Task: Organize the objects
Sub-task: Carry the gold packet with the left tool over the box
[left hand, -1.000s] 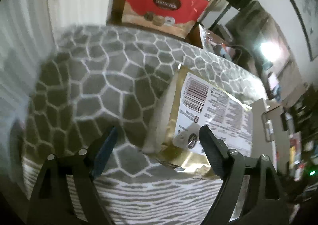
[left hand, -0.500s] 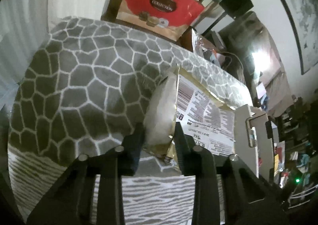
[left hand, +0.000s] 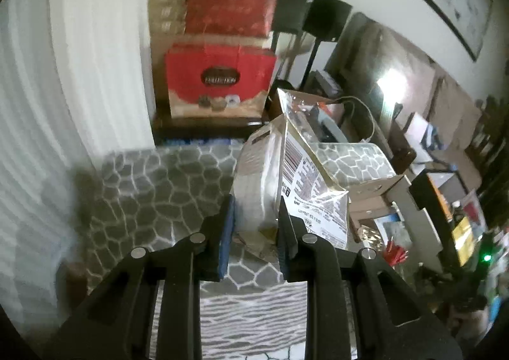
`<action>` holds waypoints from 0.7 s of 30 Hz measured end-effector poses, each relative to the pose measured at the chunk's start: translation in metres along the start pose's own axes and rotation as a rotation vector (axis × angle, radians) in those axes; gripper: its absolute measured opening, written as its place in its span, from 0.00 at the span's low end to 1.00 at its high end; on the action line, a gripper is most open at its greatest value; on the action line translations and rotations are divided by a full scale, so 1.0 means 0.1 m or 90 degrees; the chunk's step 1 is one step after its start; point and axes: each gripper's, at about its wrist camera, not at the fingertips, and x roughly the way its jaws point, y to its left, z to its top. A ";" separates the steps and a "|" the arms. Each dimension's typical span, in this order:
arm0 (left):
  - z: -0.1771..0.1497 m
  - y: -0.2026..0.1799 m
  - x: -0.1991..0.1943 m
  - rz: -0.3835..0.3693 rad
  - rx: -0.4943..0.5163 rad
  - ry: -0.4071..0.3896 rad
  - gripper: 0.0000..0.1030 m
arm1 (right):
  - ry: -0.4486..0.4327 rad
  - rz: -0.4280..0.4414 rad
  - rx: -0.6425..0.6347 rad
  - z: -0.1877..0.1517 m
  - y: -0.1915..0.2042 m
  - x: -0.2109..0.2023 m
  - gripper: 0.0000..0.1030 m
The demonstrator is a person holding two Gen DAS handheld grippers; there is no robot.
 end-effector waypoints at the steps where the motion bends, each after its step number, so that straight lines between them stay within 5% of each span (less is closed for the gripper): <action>1: 0.02 -0.06 -0.02 -0.013 0.003 -0.002 0.21 | 0.000 0.000 -0.001 0.00 0.00 0.00 0.20; 8: 0.11 -0.46 0.02 -0.108 -0.013 0.019 0.21 | 0.001 -0.001 0.000 0.00 -0.01 -0.01 0.20; 15: -0.06 -0.71 0.44 -0.190 -0.163 0.090 0.21 | 0.001 0.000 -0.001 0.00 -0.01 -0.01 0.20; 21: -0.32 -0.86 0.74 -0.200 -0.271 0.111 0.21 | 0.001 -0.001 -0.001 0.00 -0.01 -0.01 0.20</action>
